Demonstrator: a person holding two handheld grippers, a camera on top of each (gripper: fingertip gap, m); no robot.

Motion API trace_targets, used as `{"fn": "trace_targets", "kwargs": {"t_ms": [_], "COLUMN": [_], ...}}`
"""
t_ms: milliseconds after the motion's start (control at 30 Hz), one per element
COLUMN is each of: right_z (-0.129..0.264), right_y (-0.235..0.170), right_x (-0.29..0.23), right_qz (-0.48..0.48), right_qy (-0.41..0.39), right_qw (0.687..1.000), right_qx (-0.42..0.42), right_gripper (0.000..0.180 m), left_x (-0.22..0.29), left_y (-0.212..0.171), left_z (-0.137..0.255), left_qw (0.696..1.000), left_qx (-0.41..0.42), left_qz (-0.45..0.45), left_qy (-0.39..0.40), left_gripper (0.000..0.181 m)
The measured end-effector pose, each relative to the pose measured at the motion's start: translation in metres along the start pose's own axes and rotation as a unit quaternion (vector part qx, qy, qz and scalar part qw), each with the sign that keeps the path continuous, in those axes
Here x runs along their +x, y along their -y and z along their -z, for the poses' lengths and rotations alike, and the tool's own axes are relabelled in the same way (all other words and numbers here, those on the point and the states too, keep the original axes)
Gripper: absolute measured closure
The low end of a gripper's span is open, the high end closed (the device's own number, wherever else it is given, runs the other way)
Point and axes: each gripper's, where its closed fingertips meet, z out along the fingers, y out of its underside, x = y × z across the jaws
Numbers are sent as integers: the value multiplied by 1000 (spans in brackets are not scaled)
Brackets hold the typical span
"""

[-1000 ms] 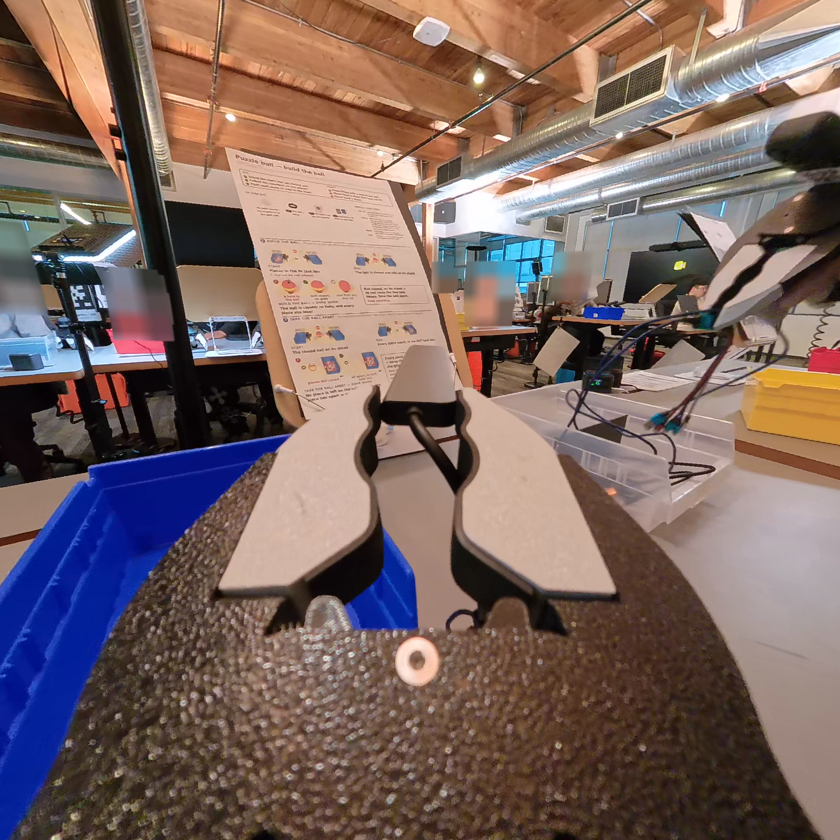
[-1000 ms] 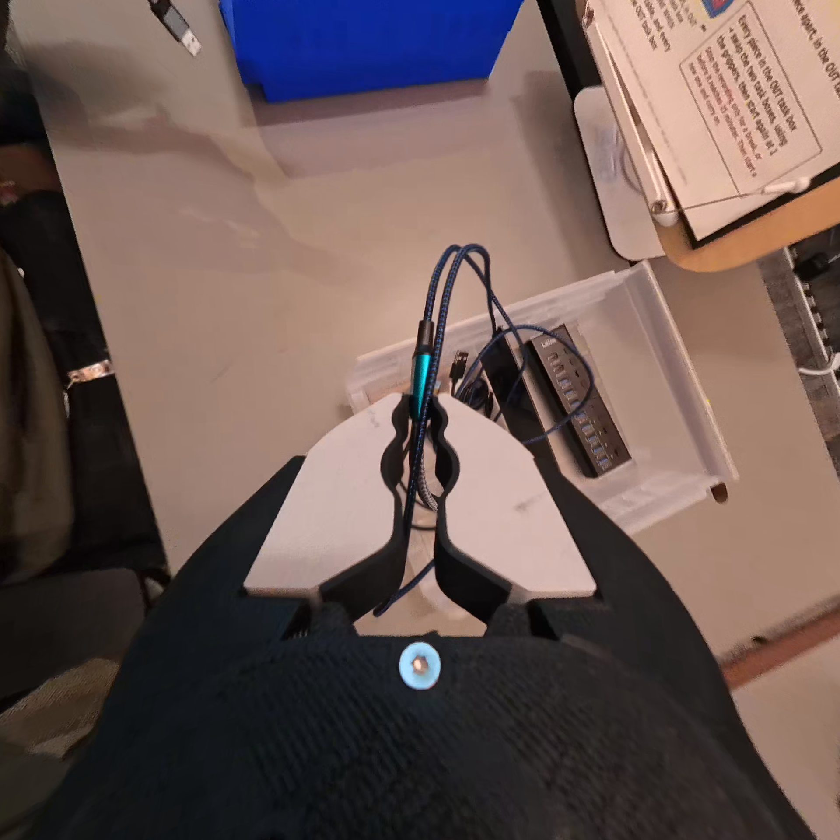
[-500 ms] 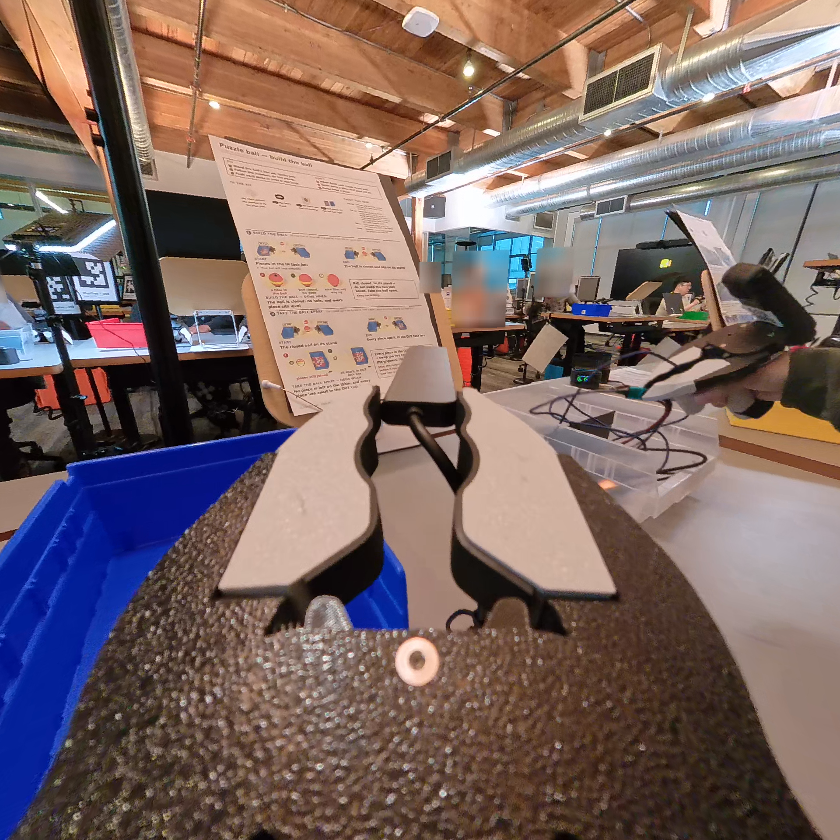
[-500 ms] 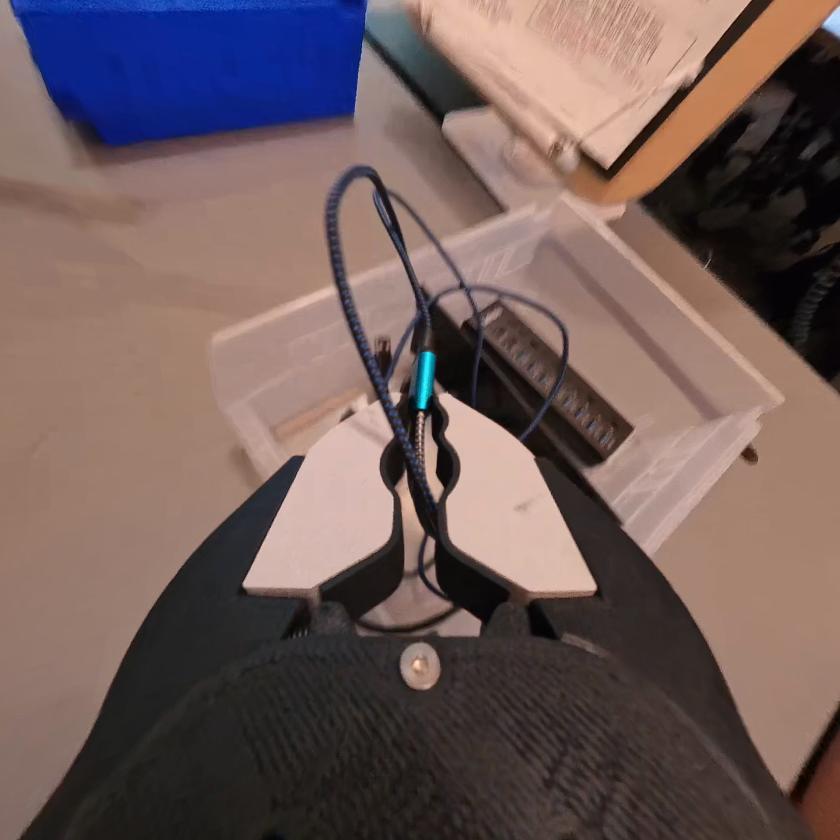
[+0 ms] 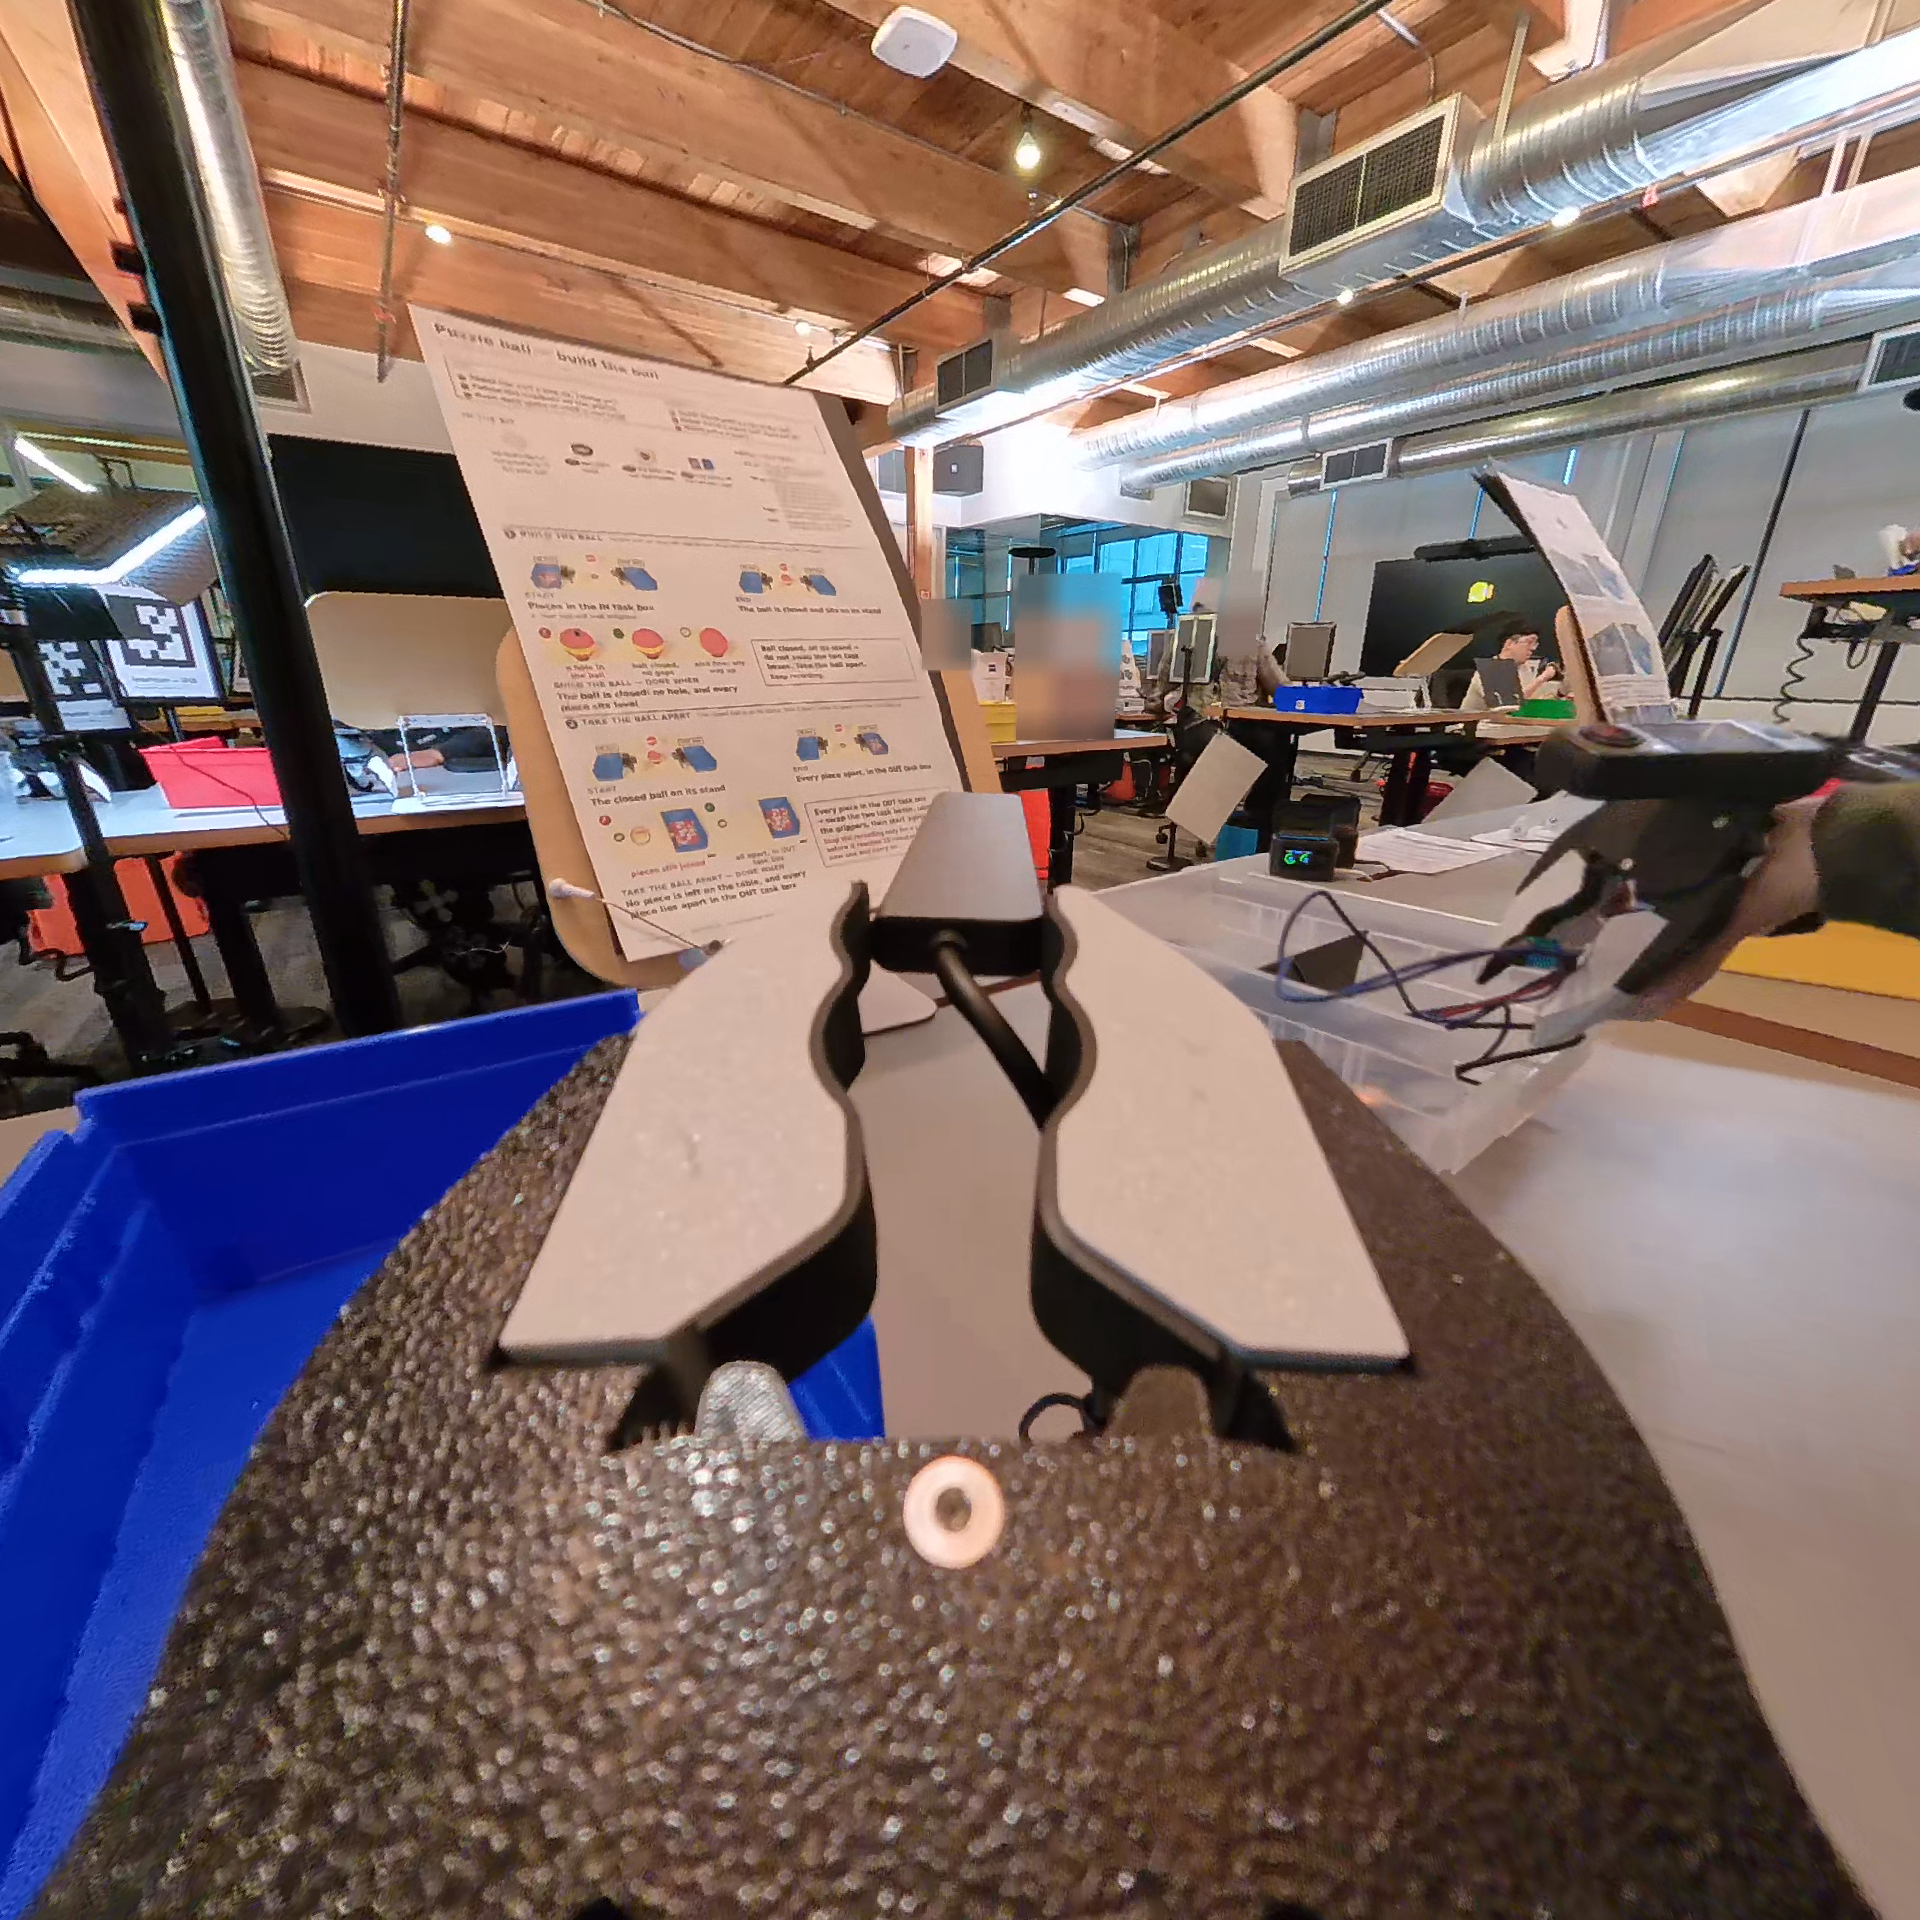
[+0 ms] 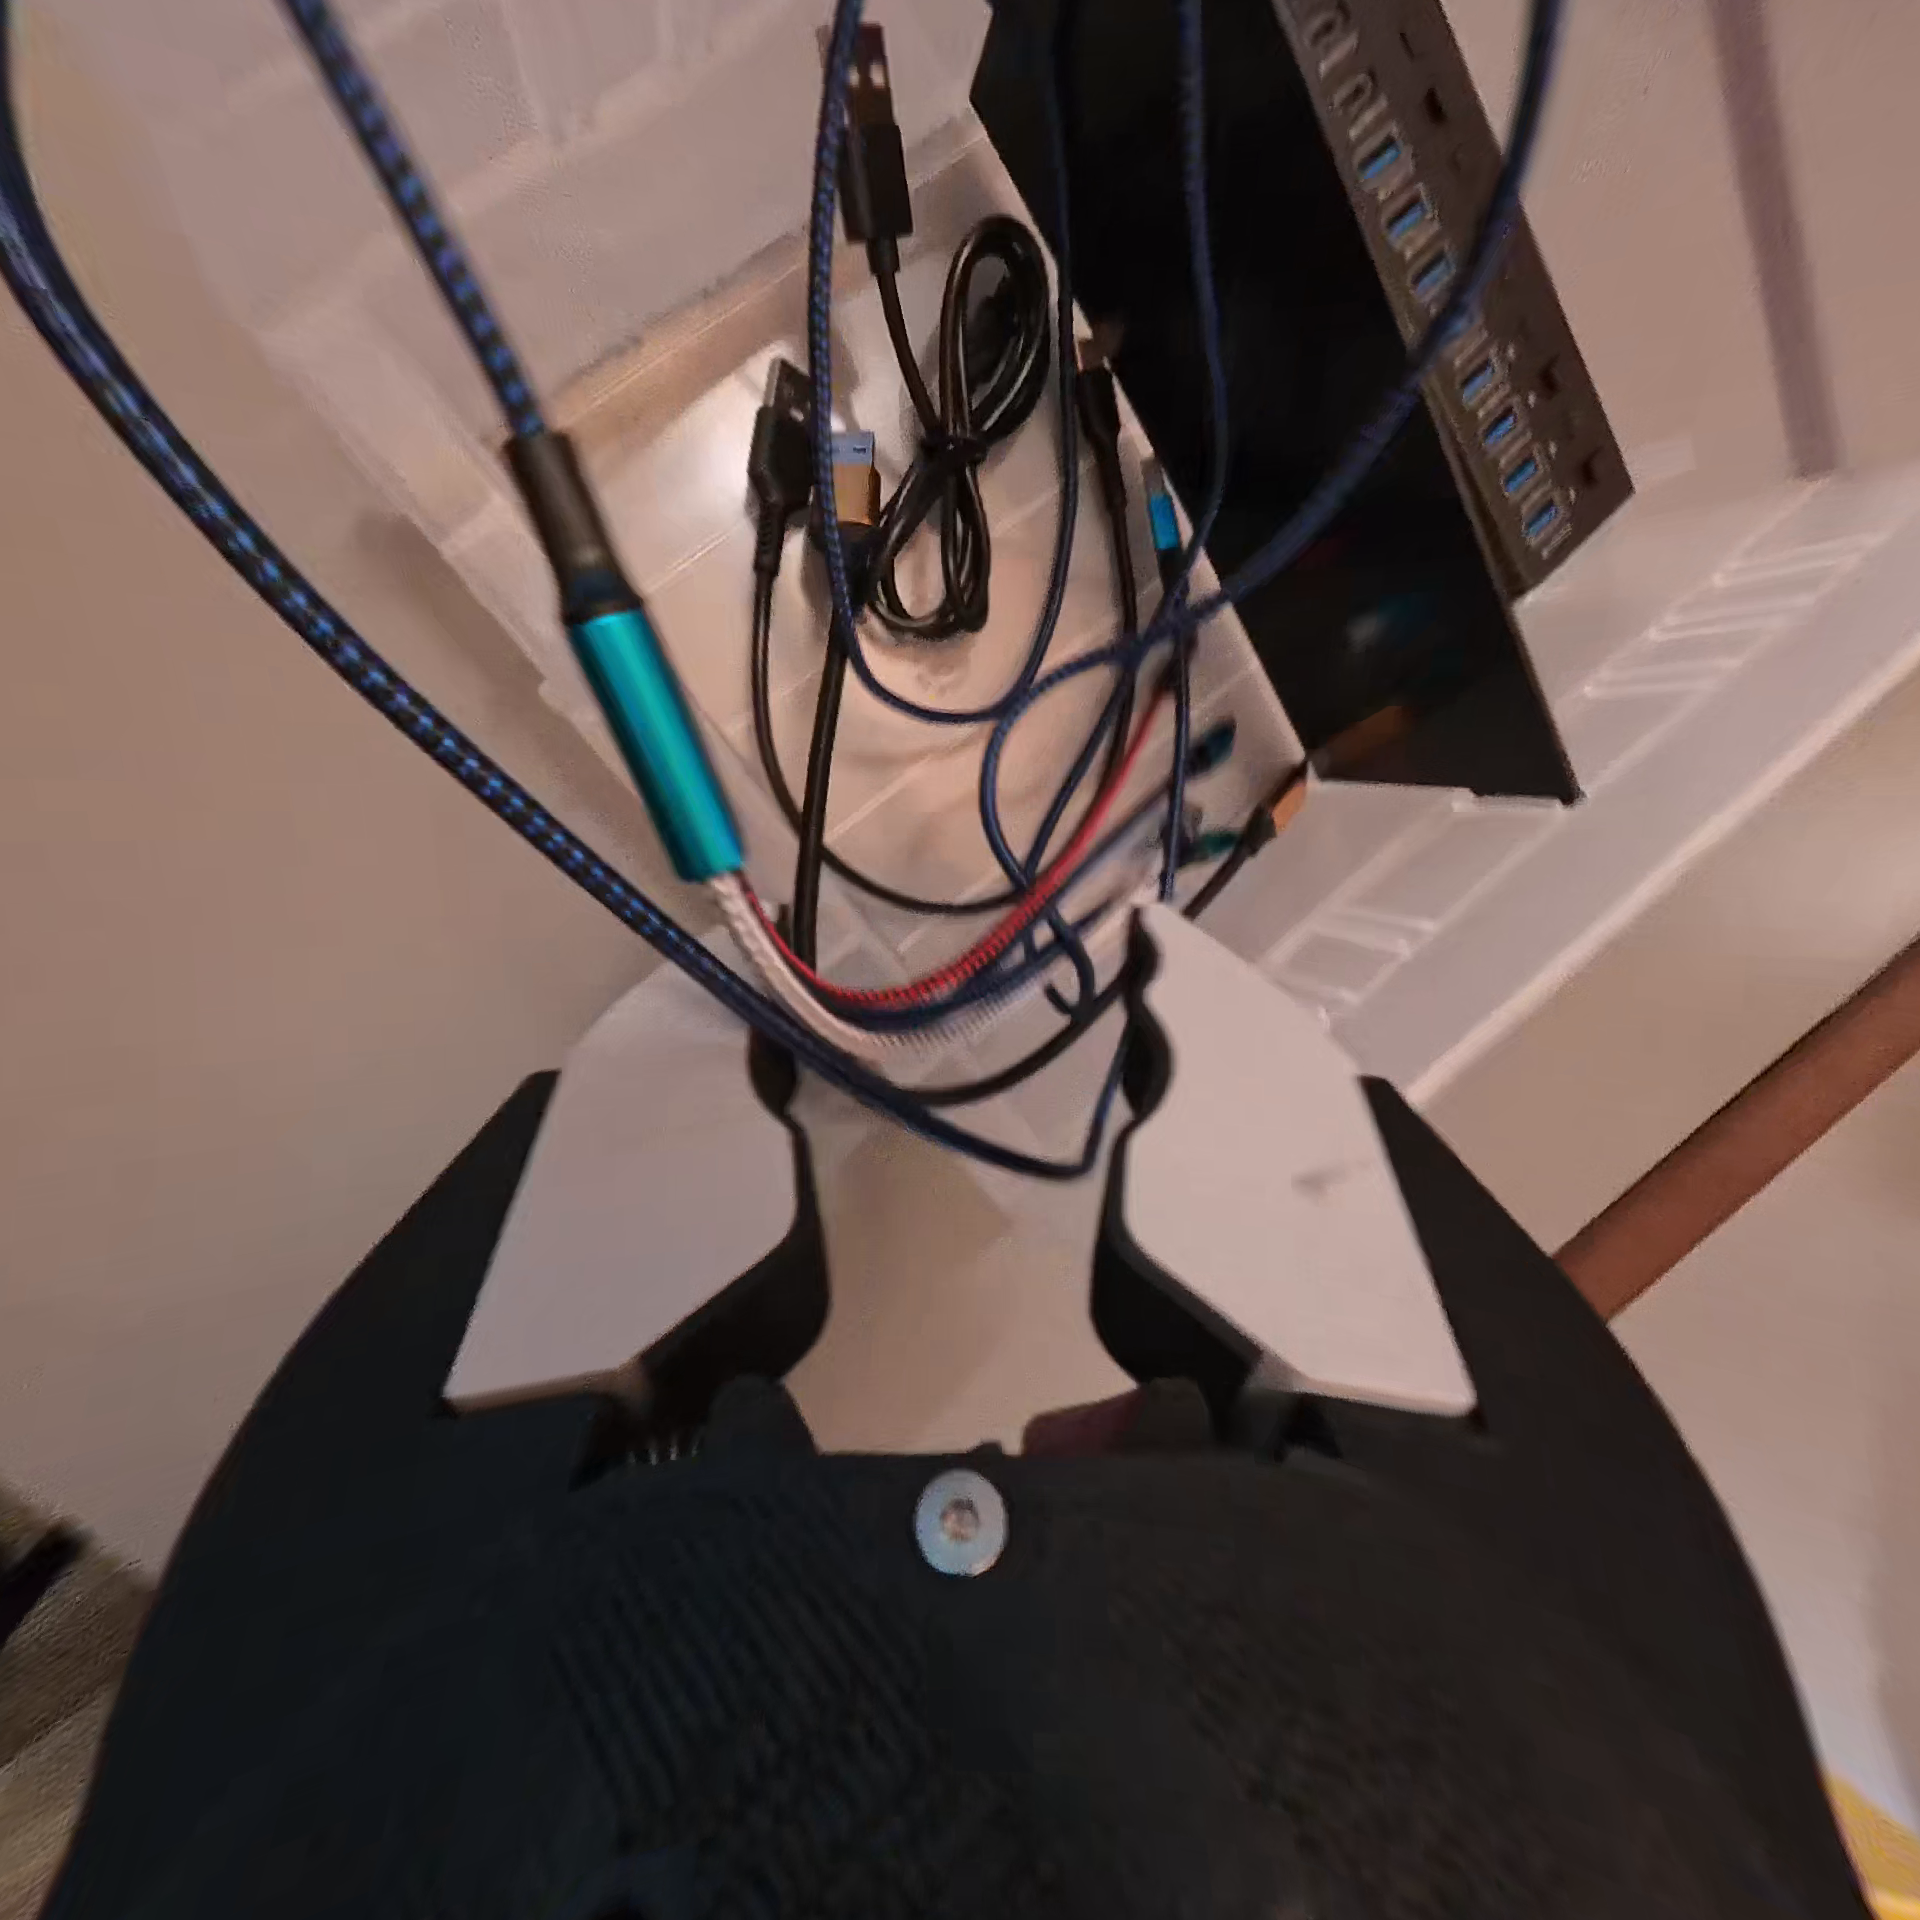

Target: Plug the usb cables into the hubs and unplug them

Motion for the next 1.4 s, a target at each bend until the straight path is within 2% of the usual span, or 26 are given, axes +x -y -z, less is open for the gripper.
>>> {"fn": "trace_targets", "kwargs": {"t_ms": [33,133,233,500,567,600,700,800,867,933,1033,1100,1167,1300,1400], "right_z": [8,26,29,36,49,60,108,143,141,133,110,106,111,122,133], "right_y": [-2,-2,-3,-6,2,16,92,176,215,242,259,267,275,270,268], "right_x": [-1,-4,-2,-41,-41,-41,-55,-105,-131,-154,-176,-193,-203,-225,-230], "right_qz": [-13,-15,-3,10,14,13,-7,-43,-38,61,214,247,242,227,197], "right_qy": [10,30,8,49,26,10,-5,71,78,34,7,66,119,245,283], "right_qw": [1000,999,1000,998,998,996,965,903,887,886,893,885,869,819,778], "right_qx": [-8,1,18,35,49,83,264,421,453,459,396,390,415,467,525], "right_gripper": [106,92,92,95,95,94,100,102,100,91,84,91,100,111,121], "left_x": [1,2,6,14,14,14,18,29,40,55,81,98,108,116,112], "left_y": [2,1,-2,0,-1,-1,0,0,-2,-2,-1,-1,-2,3,9], "left_z": [0,-1,-3,-3,-4,-3,-4,-6,-9,-9,-5,2,8,17,21], "left_qw": [1000,1000,1000,1000,1000,1000,1000,999,997,994,981,968,957,941,932], "left_qx": [3,1,-2,-1,-2,-2,-2,7,6,11,26,38,46,71,99], "left_qz": [-1,0,2,-5,-3,-3,-5,-9,-11,-9,-30,-50,-61,-32,17], "left_qy": [-1,-4,-10,-19,-20,-19,-29,-51,-73,-110,-189,-244,-281,-329,-348], "left_gripper": [151,151,151,151,151,151,151,151,151,151,151,151,151,151,151]}}
